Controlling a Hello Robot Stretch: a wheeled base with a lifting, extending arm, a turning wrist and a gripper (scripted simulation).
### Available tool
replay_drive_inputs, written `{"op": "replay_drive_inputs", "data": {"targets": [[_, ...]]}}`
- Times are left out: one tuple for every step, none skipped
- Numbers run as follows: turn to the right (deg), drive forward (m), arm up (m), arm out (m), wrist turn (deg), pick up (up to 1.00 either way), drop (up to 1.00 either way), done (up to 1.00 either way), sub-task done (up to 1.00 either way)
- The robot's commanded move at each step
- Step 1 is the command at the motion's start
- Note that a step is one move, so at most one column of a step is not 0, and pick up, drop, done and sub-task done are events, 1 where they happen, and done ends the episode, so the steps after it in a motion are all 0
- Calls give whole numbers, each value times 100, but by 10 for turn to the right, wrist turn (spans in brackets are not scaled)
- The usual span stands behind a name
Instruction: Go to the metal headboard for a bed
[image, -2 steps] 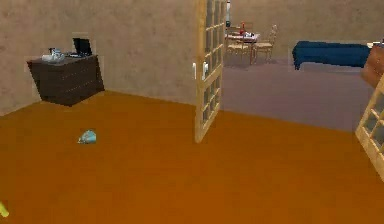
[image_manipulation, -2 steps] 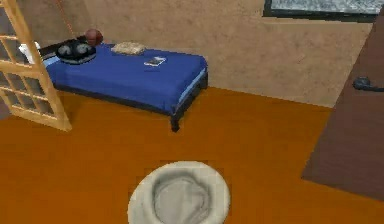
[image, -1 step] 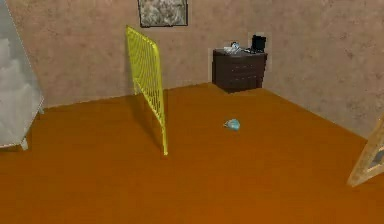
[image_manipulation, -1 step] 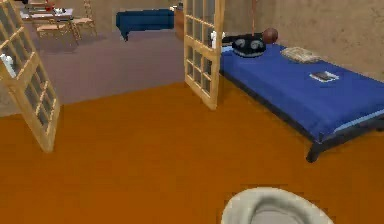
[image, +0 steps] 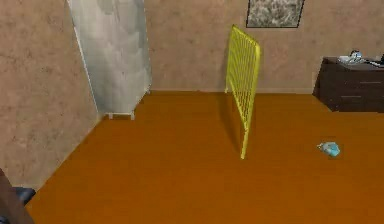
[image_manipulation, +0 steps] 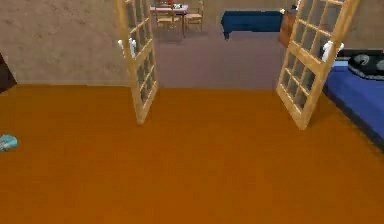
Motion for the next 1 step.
{"op": "replay_drive_inputs", "data": {"targets": [[0, 100, 0, 0, 0, 0, 0, 0, 0]]}}
